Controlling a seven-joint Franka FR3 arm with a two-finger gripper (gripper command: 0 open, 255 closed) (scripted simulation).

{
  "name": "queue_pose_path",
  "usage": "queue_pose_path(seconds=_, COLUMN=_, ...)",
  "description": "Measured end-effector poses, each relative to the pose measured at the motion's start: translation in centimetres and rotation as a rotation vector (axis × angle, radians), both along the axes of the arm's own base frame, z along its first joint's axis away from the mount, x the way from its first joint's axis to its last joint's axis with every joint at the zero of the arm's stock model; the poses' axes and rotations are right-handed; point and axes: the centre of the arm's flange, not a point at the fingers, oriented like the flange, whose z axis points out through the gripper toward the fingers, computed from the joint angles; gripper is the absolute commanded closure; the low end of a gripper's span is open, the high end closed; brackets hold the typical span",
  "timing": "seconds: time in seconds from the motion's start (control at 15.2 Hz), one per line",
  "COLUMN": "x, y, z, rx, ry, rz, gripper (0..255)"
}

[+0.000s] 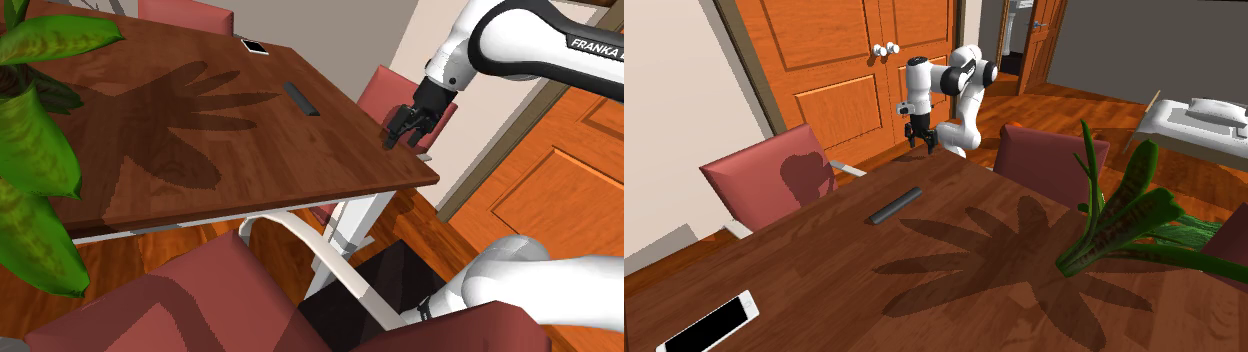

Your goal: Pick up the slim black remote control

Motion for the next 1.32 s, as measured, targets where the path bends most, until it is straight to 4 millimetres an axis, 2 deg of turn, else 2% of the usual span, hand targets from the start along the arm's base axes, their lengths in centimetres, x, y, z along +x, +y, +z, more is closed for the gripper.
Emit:
queue_pose_path(seconds=0.13, x=0.5, y=0.2, z=0.0, rx=0.001, ry=0.001, rz=-0.004, gripper=0)
queue_pose_path(seconds=0.33, x=3.6, y=1.7, z=0.7, rx=0.005, ry=0.008, rz=-0.025, gripper=0)
queue_pose_path(seconds=0.92, x=14.6, y=6.1, z=1.9, rx=0.021, ry=0.032, rz=-0.099, gripper=0)
queue_pose_path(seconds=1.32, x=22.2, y=8.4, z=2.9, rx=0.032, ry=0.048, rz=-0.148, gripper=0)
